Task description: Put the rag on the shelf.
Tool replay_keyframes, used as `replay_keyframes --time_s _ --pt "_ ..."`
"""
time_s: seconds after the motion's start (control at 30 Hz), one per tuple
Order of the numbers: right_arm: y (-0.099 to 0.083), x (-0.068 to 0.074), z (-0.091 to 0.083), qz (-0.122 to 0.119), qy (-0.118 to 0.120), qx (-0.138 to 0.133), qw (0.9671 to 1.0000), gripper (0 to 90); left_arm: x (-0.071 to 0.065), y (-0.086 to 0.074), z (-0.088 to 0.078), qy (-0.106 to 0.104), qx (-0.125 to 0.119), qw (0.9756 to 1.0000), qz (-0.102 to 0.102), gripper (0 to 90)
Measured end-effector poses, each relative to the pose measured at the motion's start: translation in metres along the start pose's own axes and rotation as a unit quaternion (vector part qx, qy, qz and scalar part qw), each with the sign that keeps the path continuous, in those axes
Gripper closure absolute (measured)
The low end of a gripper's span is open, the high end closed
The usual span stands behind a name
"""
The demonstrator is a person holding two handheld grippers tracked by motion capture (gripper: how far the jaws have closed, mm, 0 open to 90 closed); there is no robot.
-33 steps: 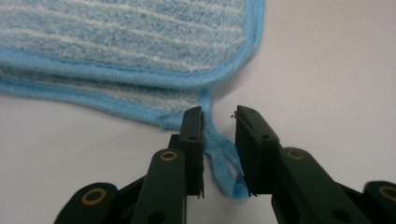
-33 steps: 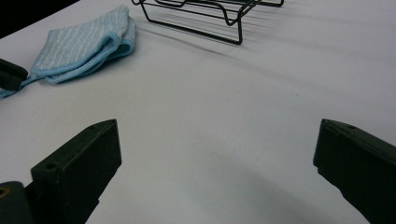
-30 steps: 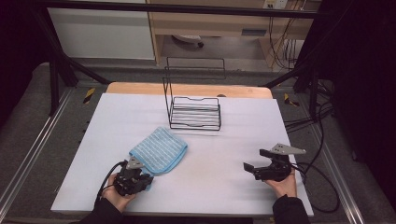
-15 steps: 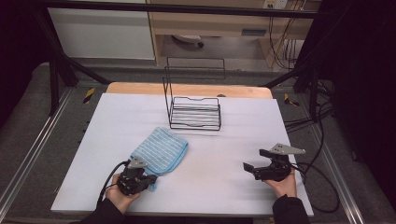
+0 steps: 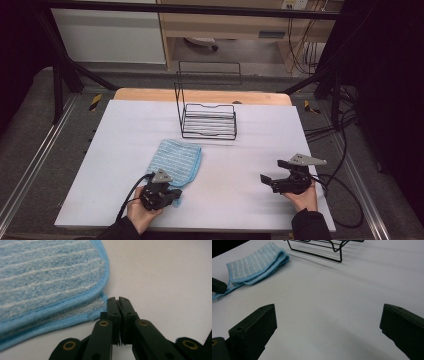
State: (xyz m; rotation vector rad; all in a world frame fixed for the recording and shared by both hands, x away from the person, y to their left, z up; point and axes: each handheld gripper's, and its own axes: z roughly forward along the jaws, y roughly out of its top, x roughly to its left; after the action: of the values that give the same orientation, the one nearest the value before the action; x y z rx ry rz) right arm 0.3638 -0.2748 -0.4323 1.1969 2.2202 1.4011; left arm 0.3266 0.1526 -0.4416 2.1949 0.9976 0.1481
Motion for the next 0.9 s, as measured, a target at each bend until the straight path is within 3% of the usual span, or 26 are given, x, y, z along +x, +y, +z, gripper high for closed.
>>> replay_keyframes --time_s 0.1,0.2,0.3,0.4,0.53,0.67,0.77,0.9 --pt "0.0 0.0 0.0 0.001 0.001 0.002 1.0 1.5 -0.007 0.002 0.005 -0.002 0.002 0.9999 0.012 88.5" --pt "0.0 0.0 0.0 0.0 0.0 0.002 1.0 1.5 -0.011 0.004 0.006 -0.023 0.0 0.9997 0.009 90.0" --pt "0.0 0.0 0.001 -0.002 0.0 0.001 1.0 1.5 -0.016 0.004 0.009 -0.017 0.001 0.9996 0.021 90.0" --pt "0.0 0.001 0.001 0.001 0.001 0.0 1.0 1.6 -0.012 0.005 0.001 -0.013 -0.021 0.9995 0.018 88.4" --pt "0.0 0.001 0.001 0.001 0.002 0.0 1.0 1.6 0.008 0.009 -0.021 0.013 -0.054 0.9984 -0.004 69.3" --pt "0.0 0.002 0.002 0.003 0.005 0.001 1.0 1.9 0.042 0.007 -0.037 0.07 -0.069 0.9947 -0.028 52.9" --pt "0.001 0.005 0.004 0.001 0.008 0.003 1.0 2.1 0.068 0.003 -0.043 0.098 -0.063 0.9919 -0.05 46.1" --pt "0.003 0.011 0.01 -0.003 0.013 0.008 0.9999 2.2 0.089 -0.003 -0.041 0.109 -0.04 0.9907 -0.07 43.5"
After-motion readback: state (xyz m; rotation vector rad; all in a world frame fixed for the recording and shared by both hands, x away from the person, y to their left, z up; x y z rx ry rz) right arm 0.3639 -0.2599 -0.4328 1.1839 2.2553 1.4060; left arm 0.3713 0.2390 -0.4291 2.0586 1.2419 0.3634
